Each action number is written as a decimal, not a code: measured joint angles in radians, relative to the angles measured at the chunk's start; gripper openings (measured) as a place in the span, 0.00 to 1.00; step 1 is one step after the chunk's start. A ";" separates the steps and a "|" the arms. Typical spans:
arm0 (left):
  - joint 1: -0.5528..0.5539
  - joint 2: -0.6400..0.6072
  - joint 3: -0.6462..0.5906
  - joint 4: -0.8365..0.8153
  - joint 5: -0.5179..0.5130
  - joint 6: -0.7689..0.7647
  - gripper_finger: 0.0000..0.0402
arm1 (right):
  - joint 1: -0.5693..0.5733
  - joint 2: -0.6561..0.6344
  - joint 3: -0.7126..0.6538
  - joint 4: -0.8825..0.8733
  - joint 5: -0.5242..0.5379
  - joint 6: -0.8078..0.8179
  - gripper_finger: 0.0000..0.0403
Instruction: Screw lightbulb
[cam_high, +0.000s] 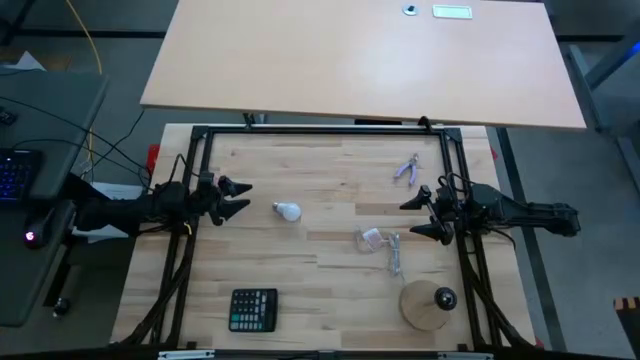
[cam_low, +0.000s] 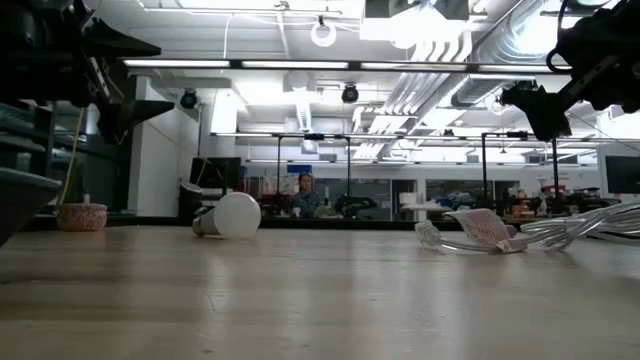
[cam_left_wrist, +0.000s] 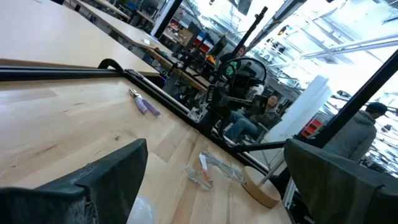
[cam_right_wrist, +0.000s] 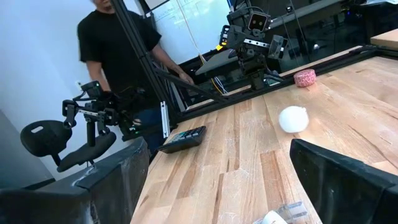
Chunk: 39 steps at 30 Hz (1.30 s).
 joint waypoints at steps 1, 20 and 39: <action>0.000 0.000 0.000 0.000 0.000 0.000 0.92 | 0.000 0.000 0.000 0.000 0.000 0.000 0.94; 0.000 0.000 0.000 0.000 0.000 0.000 0.92 | 0.000 0.000 0.000 0.000 0.000 0.000 0.94; -0.001 0.001 0.000 0.008 0.000 -0.038 0.92 | 0.000 0.000 0.000 0.000 0.000 0.000 0.94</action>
